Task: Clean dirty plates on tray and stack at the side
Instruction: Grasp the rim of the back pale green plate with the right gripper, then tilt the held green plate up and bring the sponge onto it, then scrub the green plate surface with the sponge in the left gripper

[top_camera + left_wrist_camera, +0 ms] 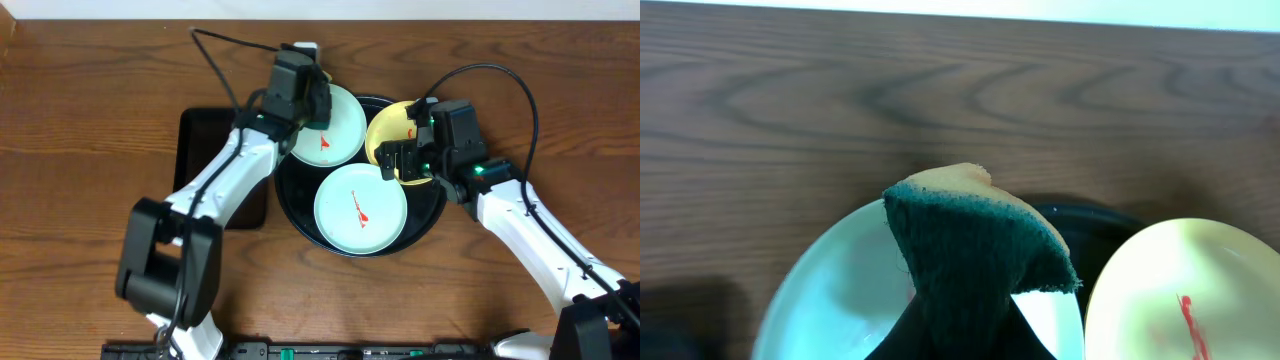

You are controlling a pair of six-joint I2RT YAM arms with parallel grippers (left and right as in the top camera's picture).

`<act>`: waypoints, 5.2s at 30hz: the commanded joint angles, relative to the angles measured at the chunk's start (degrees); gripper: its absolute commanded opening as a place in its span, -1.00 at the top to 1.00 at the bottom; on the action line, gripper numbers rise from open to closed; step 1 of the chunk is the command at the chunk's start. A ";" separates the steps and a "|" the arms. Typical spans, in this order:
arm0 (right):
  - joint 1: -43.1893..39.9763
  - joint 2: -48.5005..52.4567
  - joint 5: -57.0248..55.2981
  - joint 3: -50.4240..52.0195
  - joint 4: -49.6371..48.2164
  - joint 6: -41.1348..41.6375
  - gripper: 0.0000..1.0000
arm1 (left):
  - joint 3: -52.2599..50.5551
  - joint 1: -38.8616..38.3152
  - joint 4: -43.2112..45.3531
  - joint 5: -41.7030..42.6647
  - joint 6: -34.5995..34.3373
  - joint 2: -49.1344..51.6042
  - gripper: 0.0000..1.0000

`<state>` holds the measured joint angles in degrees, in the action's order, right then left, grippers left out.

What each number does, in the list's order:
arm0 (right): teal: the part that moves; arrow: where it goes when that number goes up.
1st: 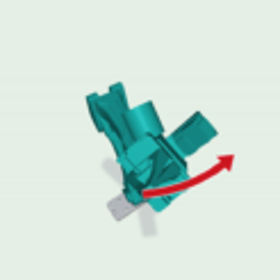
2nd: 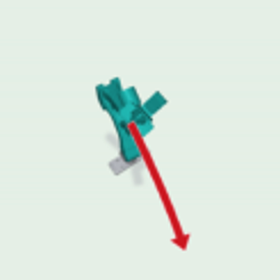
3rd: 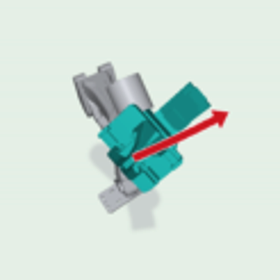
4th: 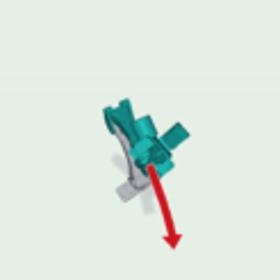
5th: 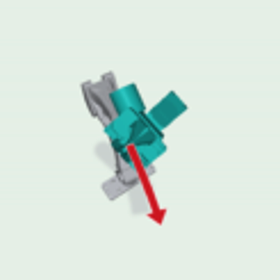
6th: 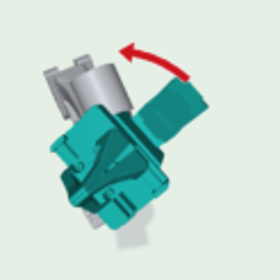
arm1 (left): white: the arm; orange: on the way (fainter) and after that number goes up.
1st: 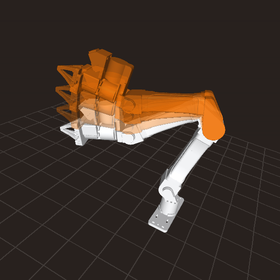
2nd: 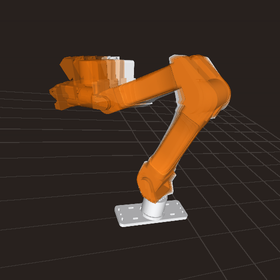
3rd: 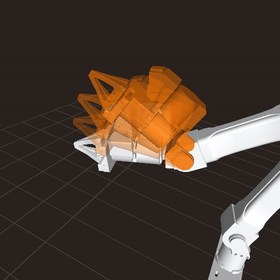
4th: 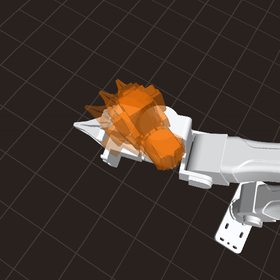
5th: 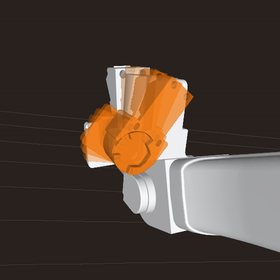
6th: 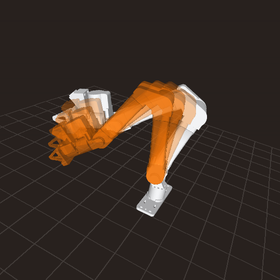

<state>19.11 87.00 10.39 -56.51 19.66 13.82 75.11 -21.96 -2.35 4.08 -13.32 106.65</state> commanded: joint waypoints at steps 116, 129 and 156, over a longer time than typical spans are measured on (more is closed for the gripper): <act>4.55 44.37 10.69 -41.20 5.86 -3.93 0.98 | 1.73 3.34 -12.68 -4.70 -2.08 2.71 0.86; 3.85 40.79 10.05 -41.27 7.10 7.41 0.98 | 1.66 1.51 -10.86 -4.74 -3.52 4.83 0.86; 4.39 36.76 2.49 -41.24 10.80 6.51 0.41 | 1.62 0.13 -8.07 -6.25 -10.14 9.29 0.86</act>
<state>22.79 124.77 15.00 -96.82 31.33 23.03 76.27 -21.78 -10.48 -1.67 -22.65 115.63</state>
